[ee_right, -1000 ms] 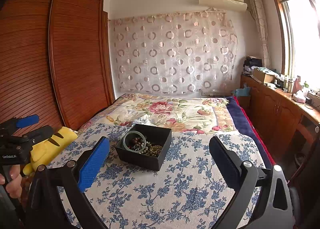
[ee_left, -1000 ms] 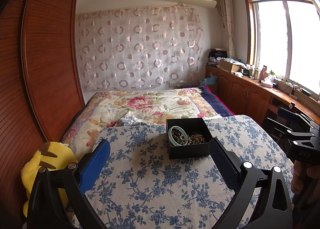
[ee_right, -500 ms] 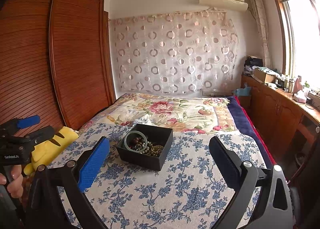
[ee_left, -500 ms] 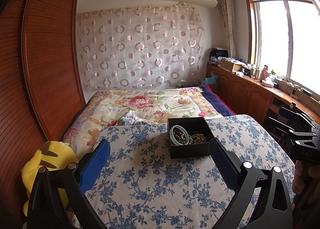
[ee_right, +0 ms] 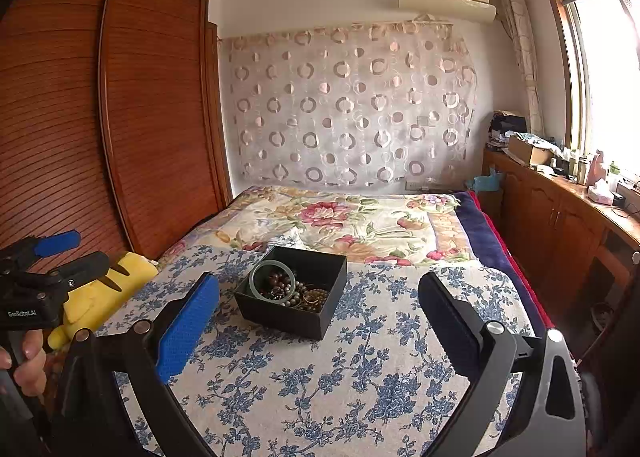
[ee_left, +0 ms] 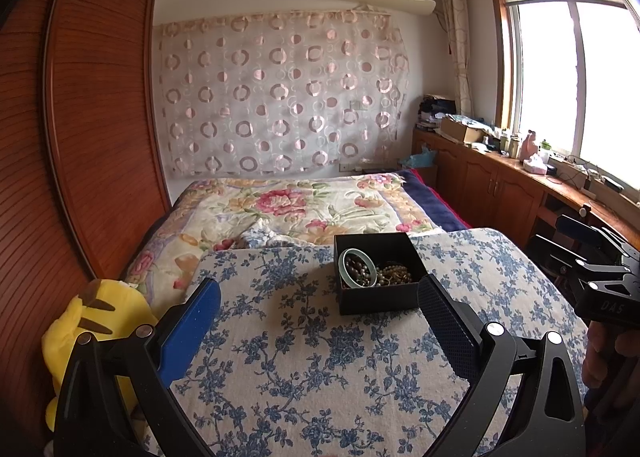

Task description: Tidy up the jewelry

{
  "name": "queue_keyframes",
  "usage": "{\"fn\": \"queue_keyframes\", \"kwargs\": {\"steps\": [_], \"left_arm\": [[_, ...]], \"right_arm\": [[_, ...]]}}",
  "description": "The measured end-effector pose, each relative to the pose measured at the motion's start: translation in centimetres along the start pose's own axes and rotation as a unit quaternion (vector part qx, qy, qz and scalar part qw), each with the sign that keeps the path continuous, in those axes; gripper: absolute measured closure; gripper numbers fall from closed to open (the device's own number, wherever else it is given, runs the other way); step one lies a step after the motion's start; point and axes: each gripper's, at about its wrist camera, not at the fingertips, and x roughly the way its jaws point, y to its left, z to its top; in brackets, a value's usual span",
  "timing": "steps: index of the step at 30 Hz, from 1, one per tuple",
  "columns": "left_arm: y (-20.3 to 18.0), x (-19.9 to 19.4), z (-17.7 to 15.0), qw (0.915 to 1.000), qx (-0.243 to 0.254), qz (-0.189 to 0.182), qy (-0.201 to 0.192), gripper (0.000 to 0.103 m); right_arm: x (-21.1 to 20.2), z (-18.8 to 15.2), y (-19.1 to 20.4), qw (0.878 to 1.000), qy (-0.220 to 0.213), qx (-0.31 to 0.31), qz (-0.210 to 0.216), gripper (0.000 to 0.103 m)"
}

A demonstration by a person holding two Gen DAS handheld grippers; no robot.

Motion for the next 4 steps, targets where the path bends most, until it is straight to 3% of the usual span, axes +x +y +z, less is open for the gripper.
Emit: {"fn": "queue_keyframes", "kwargs": {"steps": [4], "left_arm": [[0.03,0.08,-0.15,1.0000,-0.001,-0.001,0.000,0.008]], "right_arm": [[-0.02,0.03,-0.03,1.000,0.000,0.000,0.000,0.003]]}}
